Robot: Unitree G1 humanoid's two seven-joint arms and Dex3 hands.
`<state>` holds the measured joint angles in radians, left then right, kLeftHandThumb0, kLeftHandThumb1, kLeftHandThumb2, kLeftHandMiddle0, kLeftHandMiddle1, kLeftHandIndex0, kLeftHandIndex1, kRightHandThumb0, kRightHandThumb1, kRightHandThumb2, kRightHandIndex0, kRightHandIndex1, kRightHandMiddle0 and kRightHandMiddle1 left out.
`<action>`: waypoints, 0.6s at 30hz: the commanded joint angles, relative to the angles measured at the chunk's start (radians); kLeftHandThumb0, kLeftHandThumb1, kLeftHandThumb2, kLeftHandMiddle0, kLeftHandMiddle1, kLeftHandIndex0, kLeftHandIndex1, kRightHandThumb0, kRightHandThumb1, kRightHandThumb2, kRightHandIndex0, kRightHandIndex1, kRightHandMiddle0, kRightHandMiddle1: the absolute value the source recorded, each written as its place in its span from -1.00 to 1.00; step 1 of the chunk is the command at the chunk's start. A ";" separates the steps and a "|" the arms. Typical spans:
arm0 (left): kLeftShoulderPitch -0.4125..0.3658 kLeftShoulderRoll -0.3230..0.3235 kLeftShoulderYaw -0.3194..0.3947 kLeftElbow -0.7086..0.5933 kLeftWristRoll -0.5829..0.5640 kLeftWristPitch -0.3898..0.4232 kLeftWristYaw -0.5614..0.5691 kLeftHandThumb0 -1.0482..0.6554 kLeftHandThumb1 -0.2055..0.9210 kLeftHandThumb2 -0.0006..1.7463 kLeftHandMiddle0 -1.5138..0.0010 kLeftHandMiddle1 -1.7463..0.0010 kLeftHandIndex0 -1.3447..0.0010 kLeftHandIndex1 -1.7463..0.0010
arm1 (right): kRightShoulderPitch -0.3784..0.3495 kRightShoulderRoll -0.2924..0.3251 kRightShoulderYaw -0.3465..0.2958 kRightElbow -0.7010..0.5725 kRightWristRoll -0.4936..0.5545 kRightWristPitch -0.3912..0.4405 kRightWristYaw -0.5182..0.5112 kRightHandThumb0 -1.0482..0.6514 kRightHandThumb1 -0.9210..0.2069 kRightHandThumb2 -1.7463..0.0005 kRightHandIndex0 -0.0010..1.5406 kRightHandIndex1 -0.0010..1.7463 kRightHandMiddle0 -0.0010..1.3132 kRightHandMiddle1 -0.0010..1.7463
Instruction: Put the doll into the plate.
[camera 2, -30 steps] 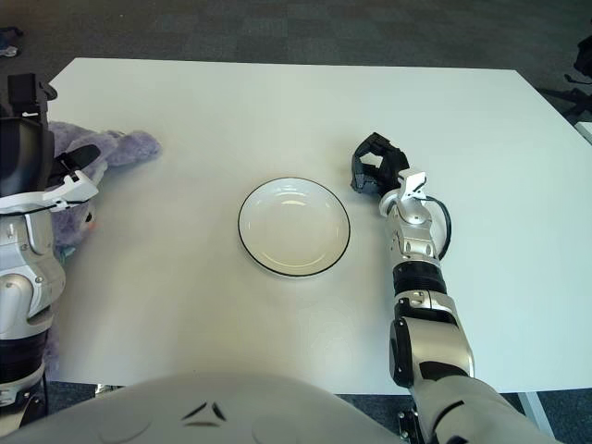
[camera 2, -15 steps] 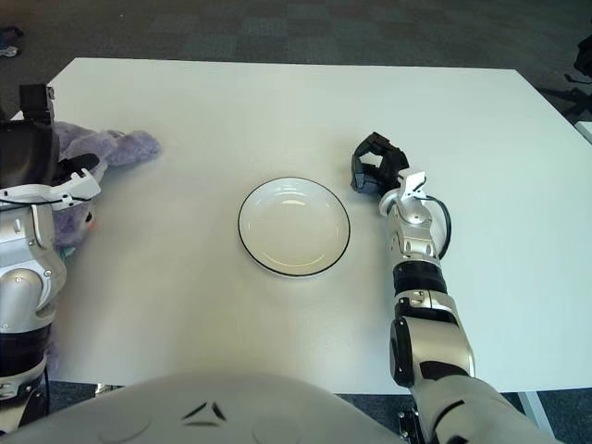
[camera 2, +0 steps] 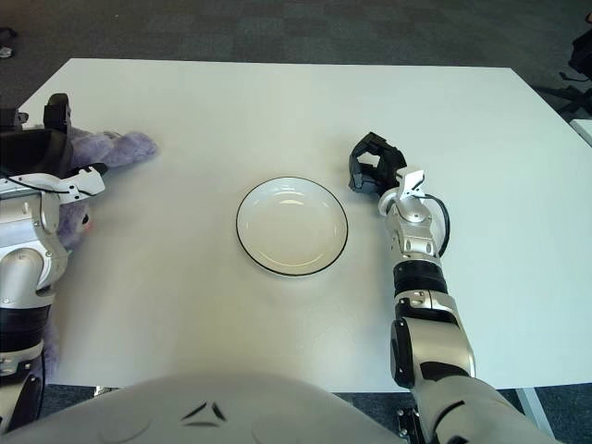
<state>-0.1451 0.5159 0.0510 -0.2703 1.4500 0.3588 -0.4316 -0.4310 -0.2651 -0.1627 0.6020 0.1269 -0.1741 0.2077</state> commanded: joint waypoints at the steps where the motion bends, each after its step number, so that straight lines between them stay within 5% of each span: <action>1: -0.027 0.027 -0.018 0.018 -0.006 -0.001 -0.037 -1.00 1.00 -0.05 1.00 0.63 1.00 1.00 | 0.039 -0.005 0.007 -0.003 -0.010 0.042 0.006 -0.29 -0.15 -0.33 0.56 1.00 -0.21 1.00; 14: -0.028 0.084 -0.050 0.055 -0.086 -0.030 -0.111 -1.00 1.00 0.08 0.90 0.63 1.00 1.00 | 0.056 -0.009 0.017 -0.056 -0.009 0.084 0.019 -0.28 -0.21 -0.28 0.53 1.00 -0.25 1.00; 15: -0.029 0.087 -0.052 0.059 -0.094 -0.031 -0.115 -1.00 1.00 0.08 0.89 0.53 1.00 1.00 | 0.057 -0.009 0.017 -0.061 -0.008 0.088 0.021 -0.28 -0.22 -0.28 0.53 1.00 -0.26 1.00; 18: -0.032 0.098 -0.059 0.068 -0.111 -0.035 -0.127 -1.00 1.00 0.10 0.93 -0.21 1.00 1.00 | 0.060 -0.008 0.017 -0.070 -0.007 0.097 0.023 -0.27 -0.23 -0.26 0.53 1.00 -0.27 1.00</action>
<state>-0.1670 0.5911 0.0002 -0.2202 1.3585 0.3306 -0.5403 -0.4043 -0.2667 -0.1534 0.5289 0.1270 -0.1126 0.2209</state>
